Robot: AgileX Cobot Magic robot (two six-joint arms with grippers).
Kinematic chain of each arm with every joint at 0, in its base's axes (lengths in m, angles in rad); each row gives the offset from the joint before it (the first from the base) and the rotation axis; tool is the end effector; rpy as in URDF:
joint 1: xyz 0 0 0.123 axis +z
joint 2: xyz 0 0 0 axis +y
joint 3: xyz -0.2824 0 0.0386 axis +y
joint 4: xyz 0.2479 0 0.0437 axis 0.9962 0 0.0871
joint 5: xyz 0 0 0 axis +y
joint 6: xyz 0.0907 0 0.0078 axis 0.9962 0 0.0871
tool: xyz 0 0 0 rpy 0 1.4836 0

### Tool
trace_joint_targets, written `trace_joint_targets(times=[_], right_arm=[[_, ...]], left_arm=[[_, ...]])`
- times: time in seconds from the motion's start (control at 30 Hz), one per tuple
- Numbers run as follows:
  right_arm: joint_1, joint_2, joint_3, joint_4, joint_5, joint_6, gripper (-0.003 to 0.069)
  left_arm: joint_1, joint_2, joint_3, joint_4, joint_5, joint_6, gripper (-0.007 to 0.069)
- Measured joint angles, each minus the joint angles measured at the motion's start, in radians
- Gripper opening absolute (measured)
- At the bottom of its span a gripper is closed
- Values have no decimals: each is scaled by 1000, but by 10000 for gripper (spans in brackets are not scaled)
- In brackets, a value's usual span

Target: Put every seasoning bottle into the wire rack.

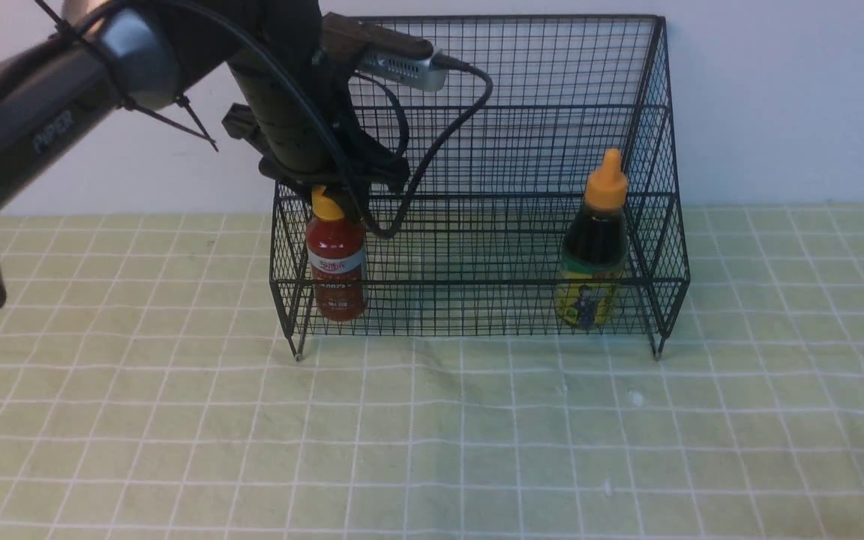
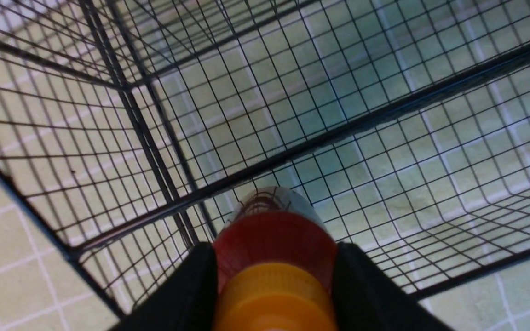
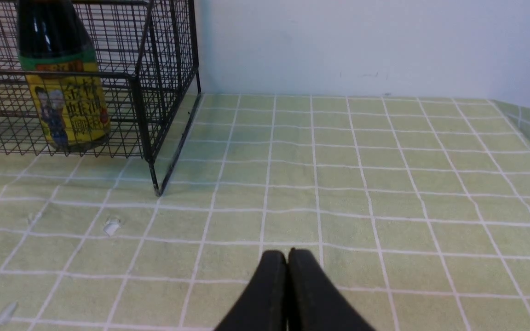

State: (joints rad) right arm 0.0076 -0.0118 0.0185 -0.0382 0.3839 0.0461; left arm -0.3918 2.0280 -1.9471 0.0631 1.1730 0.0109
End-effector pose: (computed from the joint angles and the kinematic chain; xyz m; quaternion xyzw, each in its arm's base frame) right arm 0.0522 -0.0009 0.1730 0.0055 0.8057 -0.0004 0.5922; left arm 0.4138 -0.1653 0.2993 0.2018 0.9582 -0.0076 0.2028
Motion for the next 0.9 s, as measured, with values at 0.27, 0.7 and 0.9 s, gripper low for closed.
trace_joint_targets(times=[0.27, 0.7, 0.9], right_arm=[[0, 0, 0, 0, 0, 0, -12], [0, 0, 0, 0, 0, 0, -12], [0, 0, 0, 0, 0, 0, -12]], left_arm=[[0, 11, 0, 0, 0, 0, 325], [0, -196, 0, 69, 66, -30, 217], [0, -418, 7, 14, 80, -38, 3]])
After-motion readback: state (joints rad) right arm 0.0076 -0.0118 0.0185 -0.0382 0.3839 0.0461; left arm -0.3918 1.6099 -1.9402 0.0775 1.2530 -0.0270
